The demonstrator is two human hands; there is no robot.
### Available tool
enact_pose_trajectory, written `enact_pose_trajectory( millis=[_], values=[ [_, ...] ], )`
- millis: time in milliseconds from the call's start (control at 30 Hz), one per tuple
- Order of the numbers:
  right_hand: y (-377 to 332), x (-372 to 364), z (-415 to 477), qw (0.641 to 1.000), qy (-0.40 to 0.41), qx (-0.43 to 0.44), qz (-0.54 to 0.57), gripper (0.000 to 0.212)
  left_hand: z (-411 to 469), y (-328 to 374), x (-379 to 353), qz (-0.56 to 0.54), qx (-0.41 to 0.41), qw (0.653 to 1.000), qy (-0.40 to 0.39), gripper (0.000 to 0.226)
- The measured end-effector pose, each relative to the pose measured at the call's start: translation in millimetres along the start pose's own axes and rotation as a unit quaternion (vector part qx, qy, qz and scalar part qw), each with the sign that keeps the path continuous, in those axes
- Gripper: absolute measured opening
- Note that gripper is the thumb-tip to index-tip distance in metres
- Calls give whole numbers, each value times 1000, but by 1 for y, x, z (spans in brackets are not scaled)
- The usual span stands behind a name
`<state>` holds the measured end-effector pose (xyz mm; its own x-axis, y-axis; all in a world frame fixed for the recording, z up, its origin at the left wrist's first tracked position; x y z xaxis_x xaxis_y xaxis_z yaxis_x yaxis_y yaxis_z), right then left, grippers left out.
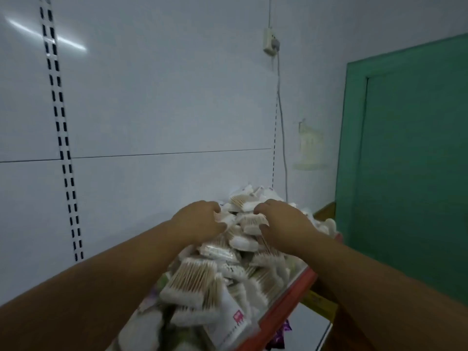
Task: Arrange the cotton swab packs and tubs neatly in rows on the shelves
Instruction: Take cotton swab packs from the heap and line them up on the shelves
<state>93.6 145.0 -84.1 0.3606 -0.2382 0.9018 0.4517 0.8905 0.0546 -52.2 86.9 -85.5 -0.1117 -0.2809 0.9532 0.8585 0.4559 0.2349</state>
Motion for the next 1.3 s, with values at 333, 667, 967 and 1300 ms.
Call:
enact_pose_trajectory(
  millis=[333,667,967,1300],
  values=[
    [78,-45,109,996,-2,93,9,36,60,-21,-3,-107,170,979,-36,26],
    [65,-17,130,910,175,119,356,39,17,-98,22,-504,304,808,1,12],
    [-47,12,131,883,103,241,390,46,-6,-64,44,-459,180,864,-106,43],
    [11,-10,86,964,-91,239,66,49,1,-76,38,-431,154,884,-93,55]
  ],
)
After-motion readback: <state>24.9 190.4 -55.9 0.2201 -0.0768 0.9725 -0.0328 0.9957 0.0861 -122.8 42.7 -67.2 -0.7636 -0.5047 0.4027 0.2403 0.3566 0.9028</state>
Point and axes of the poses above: each hand's wrist, its own z-axis towards the middle knuckle, its own x-axis out of the back of the hand, y = z × x, the point moved 8 cm from there along z, towards the middle knuckle, and after that the axes turned 14 degrees about x, right-handed, at the moved point
